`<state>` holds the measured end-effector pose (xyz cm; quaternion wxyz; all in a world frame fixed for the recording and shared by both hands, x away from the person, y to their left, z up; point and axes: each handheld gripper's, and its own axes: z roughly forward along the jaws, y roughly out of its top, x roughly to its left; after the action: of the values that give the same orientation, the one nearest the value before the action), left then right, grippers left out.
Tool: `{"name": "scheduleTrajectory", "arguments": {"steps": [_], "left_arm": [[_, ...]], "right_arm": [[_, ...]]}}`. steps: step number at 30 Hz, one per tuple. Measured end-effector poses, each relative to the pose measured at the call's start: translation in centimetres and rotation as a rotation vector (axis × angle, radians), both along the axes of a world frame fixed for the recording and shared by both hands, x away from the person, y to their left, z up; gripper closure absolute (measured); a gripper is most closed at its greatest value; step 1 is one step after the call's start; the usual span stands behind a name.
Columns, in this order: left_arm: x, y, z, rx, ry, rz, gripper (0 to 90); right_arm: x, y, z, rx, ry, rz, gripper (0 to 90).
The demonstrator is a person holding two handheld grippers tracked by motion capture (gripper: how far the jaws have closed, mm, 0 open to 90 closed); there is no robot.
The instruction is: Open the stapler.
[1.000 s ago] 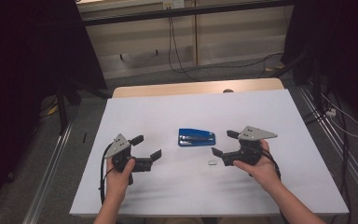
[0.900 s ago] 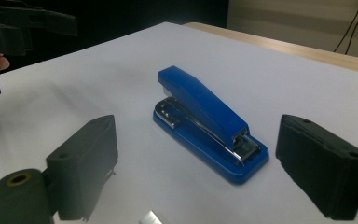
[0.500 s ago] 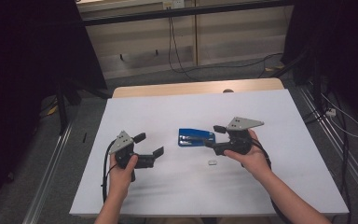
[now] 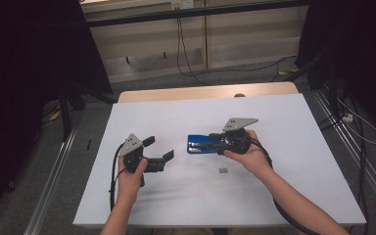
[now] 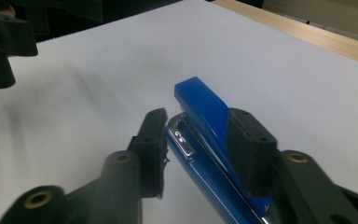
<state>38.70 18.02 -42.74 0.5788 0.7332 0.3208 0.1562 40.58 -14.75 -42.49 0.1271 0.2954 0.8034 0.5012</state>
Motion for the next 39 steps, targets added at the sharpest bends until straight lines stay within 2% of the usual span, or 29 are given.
{"name": "scheduleTrajectory", "arguments": {"steps": [2,3,5,6,7,8,11,12,15,18,20,23,25,27,28,30,31,34,36,38,39], "left_arm": [[0.2,-0.1,-0.2,0.007,0.01,0.004,3.0],[0.3,-0.1,-0.2,0.012,0.014,0.007,3.0],[0.5,-0.1,-0.3,0.012,0.019,0.012,3.0],[0.5,-0.2,-0.4,0.01,0.018,0.012,3.1],[0.6,-0.3,-0.4,0.007,0.023,0.013,3.0],[0.8,-0.3,-0.3,0.019,0.02,0.014,3.1],[1.0,-0.4,-0.4,0.016,0.023,0.014,3.1],[1.0,-0.5,-0.4,0.015,0.025,0.018,3.1],[1.3,-0.7,-0.4,0.02,0.031,0.017,3.1],[1.7,-0.9,-0.5,0.029,0.035,0.016,3.0],[1.9,-1.1,-0.6,0.03,0.04,0.017,3.1],[2.2,-1.2,-0.8,0.028,0.054,0.008,3.1],[2.5,-1.3,-1.0,0.016,0.075,0.02,3.1],[2.6,-1.3,-1.0,0.017,0.072,0.027,3.1],[2.7,-1.4,-1.1,0.021,0.078,0.03,3.3],[3.0,-1.6,-1.1,0.064,0.092,0.036,4.0],[3.3,-1.8,-1.2,0.057,0.102,0.029,5.6],[3.6,-2.2,-1.2,0.069,0.103,0.019,9.6],[3.8,-2.5,-1.3,0.097,0.103,0.015,12.3],[4.1,-2.8,-1.6,0.099,0.118,0.015,24.8],[4.4,-2.9,-1.8,0.124,0.139,-0.002,35.5]], "right_arm": [[0.2,0.2,-0.1,0.004,0.01,0.016,70.9],[0.4,0.4,-0.3,-0.007,0.015,0.023,77.3],[0.6,0.6,-0.5,-0.011,0.019,0.033,80.0],[0.9,0.8,-0.7,-0.017,0.031,0.047,87.2],[1.0,1.0,-0.9,-0.015,0.04,0.06,90.0],[1.2,1.1,-1.0,-0.018,0.046,0.066,90.0],[1.6,1.7,-1.4,-0.065,0.04,0.082,90.0],[1.6,1.7,-1.4,-0.065,0.04,0.082,90.0],[2.1,2.4,-1.7,-0.115,0.025,0.112,90.0],[2.4,2.7,-1.9,-0.132,0.015,0.122,90.0],[2.8,3.1,-2.1,-0.178,-0.011,0.141,90.0],[3.0,3.2,-2.4,-0.185,-0.036,0.18,90.0],[3.0,3.4,-2.6,-0.201,-0.055,0.199,90.0],[3.1,3.5,-2.8,-0.212,-0.072,0.214,90.0],[3.1,3.5,-2.9,-0.22,-0.083,0.224,90.0],[3.1,3.6,-3.0,-0.235,-0.094,0.234,90.0],[3.1,3.7,-3.3,-0.246,-0.112,0.246,90.0],[3.1,3.7,-3.3,-0.249,-0.126,0.253,90.0],[3.1,3.7,-3.4,-0.247,-0.135,0.261,90.0],[3.1,3.4,-3.7,-0.218,-0.128,0.259,90.0],[3.2,3.4,-3.7,-0.209,-0.125,0.258,90.0]]}}
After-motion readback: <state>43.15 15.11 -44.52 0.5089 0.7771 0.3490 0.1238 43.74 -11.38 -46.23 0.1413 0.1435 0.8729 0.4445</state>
